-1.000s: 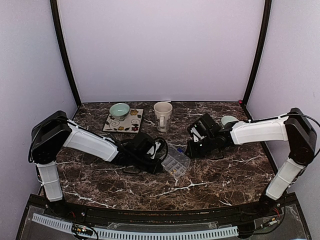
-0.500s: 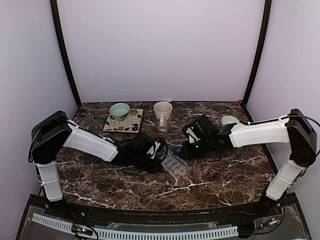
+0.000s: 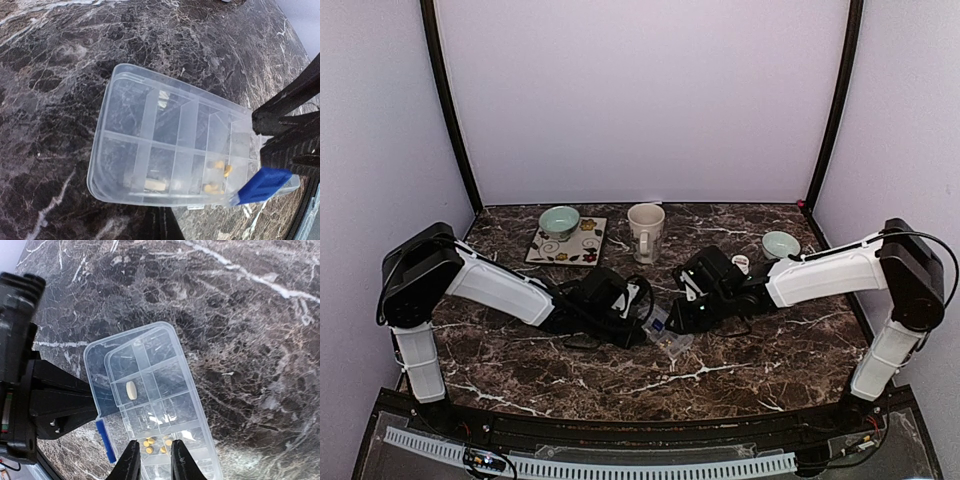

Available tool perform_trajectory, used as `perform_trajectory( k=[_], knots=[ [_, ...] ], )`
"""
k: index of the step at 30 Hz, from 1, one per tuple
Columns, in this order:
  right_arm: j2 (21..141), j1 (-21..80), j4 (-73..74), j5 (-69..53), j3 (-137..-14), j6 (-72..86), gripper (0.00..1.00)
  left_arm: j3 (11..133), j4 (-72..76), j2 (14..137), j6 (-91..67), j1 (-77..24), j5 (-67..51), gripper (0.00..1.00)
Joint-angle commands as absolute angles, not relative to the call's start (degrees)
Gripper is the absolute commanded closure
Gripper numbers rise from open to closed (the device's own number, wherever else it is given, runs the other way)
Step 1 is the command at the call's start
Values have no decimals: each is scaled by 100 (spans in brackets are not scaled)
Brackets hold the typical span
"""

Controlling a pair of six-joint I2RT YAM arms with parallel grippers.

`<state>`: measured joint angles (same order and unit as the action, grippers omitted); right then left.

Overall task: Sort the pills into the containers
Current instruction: Close the lid of the pill container on the pill container.

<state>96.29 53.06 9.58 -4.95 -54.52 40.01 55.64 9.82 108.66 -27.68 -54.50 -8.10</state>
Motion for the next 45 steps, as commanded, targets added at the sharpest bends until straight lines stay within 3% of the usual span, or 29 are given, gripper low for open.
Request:
perform_trajectory(
  k=[1, 23, 45],
  knots=[
    [9817, 5467, 700, -474, -5377, 4169, 77, 5312, 760, 10728, -2804, -5405, -765, 100],
    [10419, 5676, 831, -372, -5464, 4206, 76, 4882, 556, 10028, -2747, -5405, -423, 100],
    [10604, 6112, 1805, 821, -5899, 3949, 72, 5778, 112, 10015, -2377, -5366, -127, 100]
  ],
)
